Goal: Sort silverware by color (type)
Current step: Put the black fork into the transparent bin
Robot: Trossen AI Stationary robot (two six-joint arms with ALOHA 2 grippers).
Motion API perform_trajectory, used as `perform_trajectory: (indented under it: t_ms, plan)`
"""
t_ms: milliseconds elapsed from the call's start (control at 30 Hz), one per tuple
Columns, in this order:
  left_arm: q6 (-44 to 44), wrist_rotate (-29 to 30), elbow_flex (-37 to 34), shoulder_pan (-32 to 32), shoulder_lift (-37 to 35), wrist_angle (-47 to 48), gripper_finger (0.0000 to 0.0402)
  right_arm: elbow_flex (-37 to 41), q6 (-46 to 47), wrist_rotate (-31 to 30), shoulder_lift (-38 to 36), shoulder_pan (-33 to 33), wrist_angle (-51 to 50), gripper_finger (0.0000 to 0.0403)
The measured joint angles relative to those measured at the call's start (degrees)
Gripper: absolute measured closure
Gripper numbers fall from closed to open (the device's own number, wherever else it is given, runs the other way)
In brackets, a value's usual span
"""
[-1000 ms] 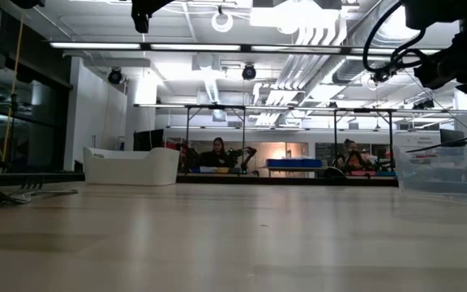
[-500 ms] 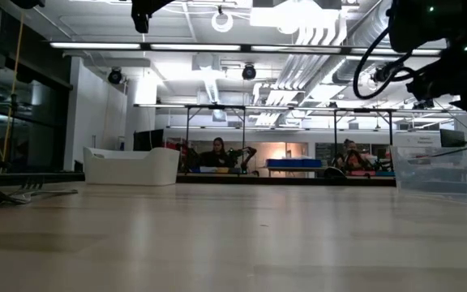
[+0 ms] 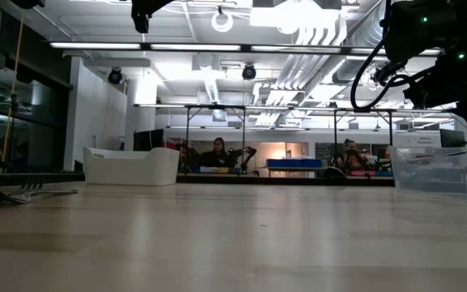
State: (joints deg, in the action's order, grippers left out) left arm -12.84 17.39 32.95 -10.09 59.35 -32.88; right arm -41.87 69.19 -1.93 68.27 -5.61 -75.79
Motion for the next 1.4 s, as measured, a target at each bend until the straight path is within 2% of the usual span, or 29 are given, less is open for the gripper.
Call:
perform_trajectory:
  t_ms: [433,767,967,1100,1233,1400]
  plan:
    - [0.0,0.0,0.0,0.0,0.0,0.0,0.0204,0.0,-1.2,0.1,0.0,0.0,0.0,0.0377]
    - [0.0,0.0,0.0,0.0,0.0,0.0,0.0204,-0.4,-5.0,2.4,-0.2,0.0,-0.3,0.0301]
    - [0.0,0.0,0.0,0.0,0.0,0.0,0.0204,-6.3,-8.9,3.1,-0.2,0.0,-4.6,0.0266]
    - [0.0,0.0,0.0,0.0,0.0,0.1,0.0204,-13.3,-11.0,0.3,-0.2,-0.1,-4.7,0.0254]
    - [0.0,0.0,0.0,0.0,0.0,0.1,0.0204,-19.4,-14.7,-6.1,-0.2,-0.1,5.9,0.0249]
    - [-0.5,0.0,0.0,0.0,0.0,0.1,0.0204,-18.8,-26.5,-9.2,-0.3,0.0,34.9,0.0249]
